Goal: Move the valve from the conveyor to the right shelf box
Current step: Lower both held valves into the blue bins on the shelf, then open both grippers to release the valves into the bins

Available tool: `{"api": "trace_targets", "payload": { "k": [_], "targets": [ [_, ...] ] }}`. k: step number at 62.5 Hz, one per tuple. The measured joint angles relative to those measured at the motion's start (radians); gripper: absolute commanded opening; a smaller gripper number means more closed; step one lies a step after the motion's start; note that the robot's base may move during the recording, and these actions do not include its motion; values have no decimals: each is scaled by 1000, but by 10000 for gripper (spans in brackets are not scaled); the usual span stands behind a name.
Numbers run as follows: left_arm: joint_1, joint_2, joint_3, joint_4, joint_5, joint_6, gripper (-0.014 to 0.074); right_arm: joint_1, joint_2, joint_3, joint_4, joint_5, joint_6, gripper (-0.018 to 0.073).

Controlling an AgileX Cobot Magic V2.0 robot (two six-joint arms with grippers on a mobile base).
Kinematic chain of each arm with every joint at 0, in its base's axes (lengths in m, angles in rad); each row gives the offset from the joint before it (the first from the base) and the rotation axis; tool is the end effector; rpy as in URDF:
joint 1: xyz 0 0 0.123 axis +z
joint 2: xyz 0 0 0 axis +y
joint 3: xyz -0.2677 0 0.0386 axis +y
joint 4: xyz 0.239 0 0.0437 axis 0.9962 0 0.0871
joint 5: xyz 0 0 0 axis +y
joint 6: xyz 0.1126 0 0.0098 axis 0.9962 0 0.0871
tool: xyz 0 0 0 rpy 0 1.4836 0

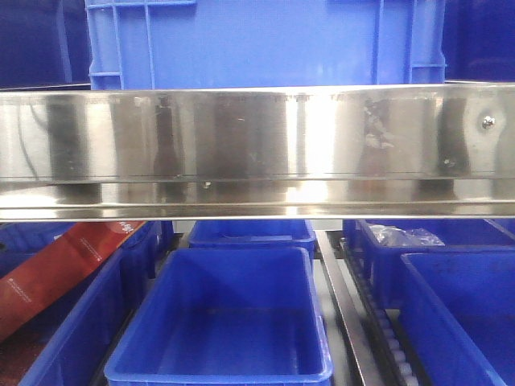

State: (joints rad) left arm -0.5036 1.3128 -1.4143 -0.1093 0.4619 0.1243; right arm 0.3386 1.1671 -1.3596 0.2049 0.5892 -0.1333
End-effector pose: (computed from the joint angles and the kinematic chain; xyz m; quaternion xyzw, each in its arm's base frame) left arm 0.2698 -0.1550 0.4291 0.2226 0.7642 -0.1618 0.5833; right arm 0.2446 0.0997 0.4398 -0.1536 0.7894 0.1556 0.5736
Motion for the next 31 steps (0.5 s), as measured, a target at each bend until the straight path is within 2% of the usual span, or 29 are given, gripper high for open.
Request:
{"api": "trace_targets", "payload": {
  "k": [7, 17, 31],
  "targets": [
    [-23, 98, -102, 0, 3, 1, -111, 48, 123, -129, -2, -2, 0, -160],
    [-25, 229, -266, 0, 55, -18, -111, 63, 273, -295, -2, -20, 0, -162],
    [-25, 414, -478, -5, 212, -51, -111, 63, 447, -361, -4, -37, 0, -162]
  ]
}}
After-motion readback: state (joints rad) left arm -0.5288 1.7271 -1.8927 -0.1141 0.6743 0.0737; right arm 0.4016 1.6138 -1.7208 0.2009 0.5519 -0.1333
